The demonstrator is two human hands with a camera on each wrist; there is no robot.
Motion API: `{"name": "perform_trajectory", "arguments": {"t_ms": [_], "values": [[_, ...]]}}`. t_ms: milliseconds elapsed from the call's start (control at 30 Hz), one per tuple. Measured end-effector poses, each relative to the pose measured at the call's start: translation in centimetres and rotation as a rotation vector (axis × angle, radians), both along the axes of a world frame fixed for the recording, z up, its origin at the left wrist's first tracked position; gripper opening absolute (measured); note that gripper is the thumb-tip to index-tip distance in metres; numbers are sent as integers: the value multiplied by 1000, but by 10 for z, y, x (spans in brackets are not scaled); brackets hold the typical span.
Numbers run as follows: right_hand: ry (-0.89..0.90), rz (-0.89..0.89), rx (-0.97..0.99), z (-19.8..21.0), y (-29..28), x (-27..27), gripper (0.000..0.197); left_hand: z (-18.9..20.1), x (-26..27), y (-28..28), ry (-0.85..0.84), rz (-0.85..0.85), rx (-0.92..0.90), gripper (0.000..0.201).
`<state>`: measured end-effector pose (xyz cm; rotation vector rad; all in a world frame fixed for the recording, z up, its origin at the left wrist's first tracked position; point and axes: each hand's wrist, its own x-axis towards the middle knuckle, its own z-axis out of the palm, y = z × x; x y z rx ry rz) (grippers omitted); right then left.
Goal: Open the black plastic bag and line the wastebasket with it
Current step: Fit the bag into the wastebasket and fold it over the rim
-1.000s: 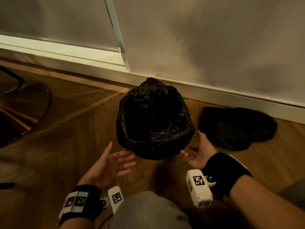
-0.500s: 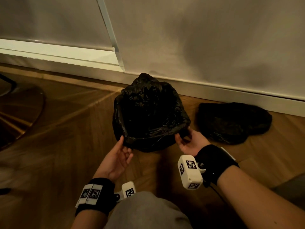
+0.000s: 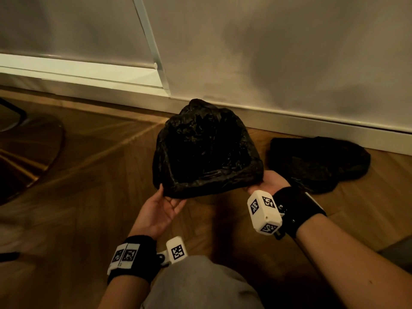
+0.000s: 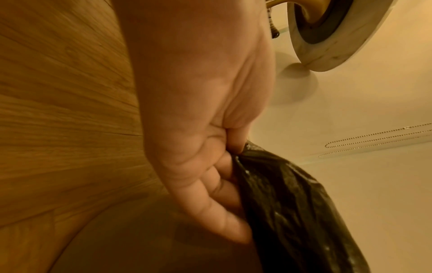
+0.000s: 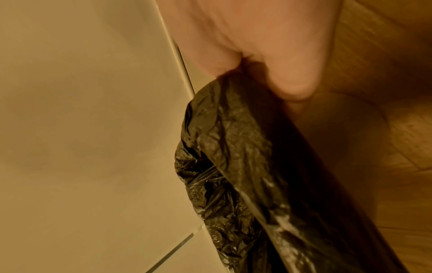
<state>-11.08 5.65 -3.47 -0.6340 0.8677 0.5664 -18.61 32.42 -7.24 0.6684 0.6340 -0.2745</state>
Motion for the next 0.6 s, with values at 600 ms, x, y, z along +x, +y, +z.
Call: {"name": "perform_trajectory", "arguments": {"t_ms": [600], "values": [[-196,494,-240,5,-25,62,42,40,54,16,1,-185,377,50]]}}
